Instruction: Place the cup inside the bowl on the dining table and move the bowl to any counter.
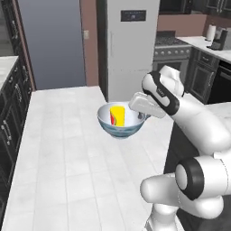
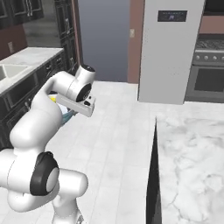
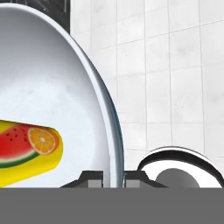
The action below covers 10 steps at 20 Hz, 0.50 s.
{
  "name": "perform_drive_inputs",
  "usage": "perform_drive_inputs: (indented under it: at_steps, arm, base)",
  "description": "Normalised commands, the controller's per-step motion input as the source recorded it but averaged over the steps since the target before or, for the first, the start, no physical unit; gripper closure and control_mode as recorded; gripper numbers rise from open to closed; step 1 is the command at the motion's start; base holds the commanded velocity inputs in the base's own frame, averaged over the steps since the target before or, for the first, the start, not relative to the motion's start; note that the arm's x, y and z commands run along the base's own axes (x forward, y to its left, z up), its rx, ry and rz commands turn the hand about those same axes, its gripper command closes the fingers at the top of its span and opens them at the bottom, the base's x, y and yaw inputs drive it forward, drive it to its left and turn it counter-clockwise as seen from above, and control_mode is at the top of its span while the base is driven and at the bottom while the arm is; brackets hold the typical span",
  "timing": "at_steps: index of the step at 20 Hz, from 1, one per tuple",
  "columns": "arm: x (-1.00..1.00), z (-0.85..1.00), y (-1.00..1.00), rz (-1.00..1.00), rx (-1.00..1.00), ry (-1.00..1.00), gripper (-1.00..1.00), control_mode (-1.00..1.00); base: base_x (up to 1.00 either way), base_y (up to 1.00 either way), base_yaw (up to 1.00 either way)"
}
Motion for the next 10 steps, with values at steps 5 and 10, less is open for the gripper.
perform_drive_inputs:
  at_steps: [5, 10]
  arm:
    - [0.0, 0.0, 0.0, 0.0, 0.0, 0.0, 1.0, 1.0]
    - [0.0, 0.0, 0.0, 0.0, 0.0, 0.0, 1.0, 1.0]
  base:
    - [0.99, 0.41, -0.02]
    - [0.94, 0.37, -0.02]
